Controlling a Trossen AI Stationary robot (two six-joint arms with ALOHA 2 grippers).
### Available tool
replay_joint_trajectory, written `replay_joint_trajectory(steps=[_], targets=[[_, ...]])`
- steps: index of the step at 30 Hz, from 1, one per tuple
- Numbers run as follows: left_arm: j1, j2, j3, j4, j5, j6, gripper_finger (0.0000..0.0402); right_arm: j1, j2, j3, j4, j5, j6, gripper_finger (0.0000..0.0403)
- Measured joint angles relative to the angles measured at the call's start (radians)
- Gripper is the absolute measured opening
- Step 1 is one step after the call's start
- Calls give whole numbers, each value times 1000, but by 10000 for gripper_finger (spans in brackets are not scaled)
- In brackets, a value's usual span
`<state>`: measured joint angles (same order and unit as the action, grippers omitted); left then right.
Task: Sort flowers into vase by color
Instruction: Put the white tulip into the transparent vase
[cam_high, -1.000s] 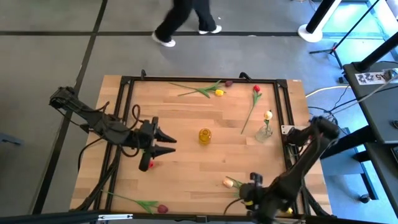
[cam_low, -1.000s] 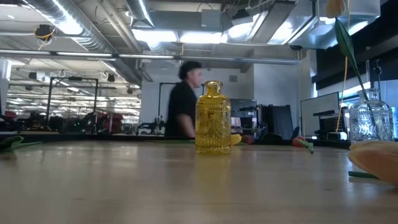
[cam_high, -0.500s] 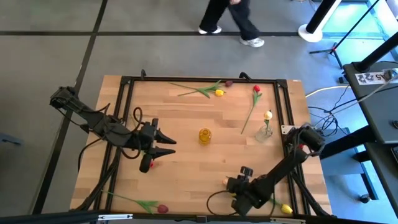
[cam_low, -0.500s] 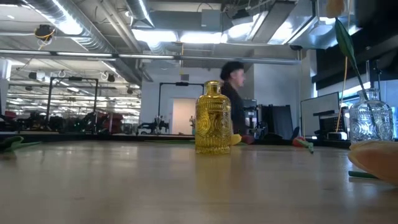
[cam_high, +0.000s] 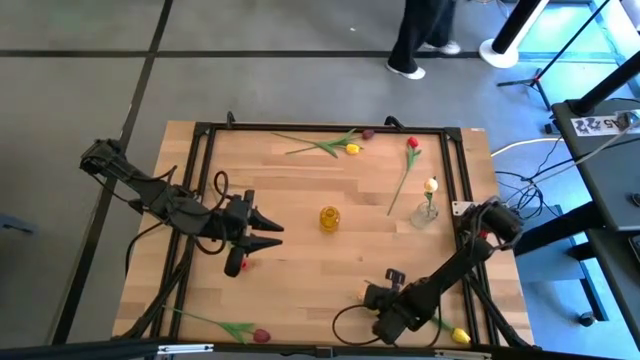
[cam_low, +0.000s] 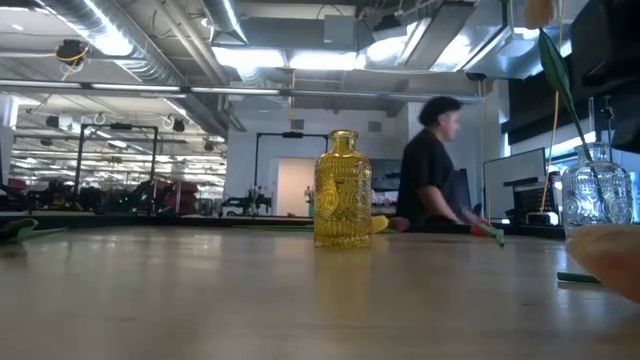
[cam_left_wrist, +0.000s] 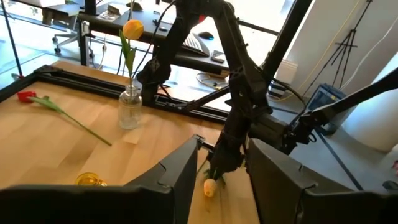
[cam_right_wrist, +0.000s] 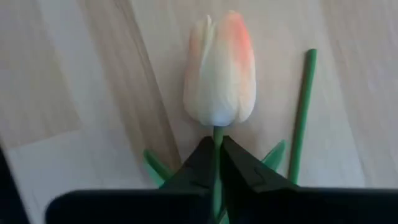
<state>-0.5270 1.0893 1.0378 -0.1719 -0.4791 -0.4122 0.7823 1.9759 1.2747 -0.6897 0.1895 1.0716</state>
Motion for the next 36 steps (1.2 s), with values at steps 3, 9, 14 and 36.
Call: replay_joint_trajectory(steps=[3,9,14,36], targets=[[0,-1,0,0,1,4,120,-16,-14,51,-4,6,-6,14],[-3,-1,0,1,1,37,89,-23,-226,161,-97,297,-86,8],[-3,-1,0,21,1,36,77,-23,-520,172,-136,576,-209,5],[90,168,0,543,-60,82,74,-24,-1310,158,66,356,-1236,3]])
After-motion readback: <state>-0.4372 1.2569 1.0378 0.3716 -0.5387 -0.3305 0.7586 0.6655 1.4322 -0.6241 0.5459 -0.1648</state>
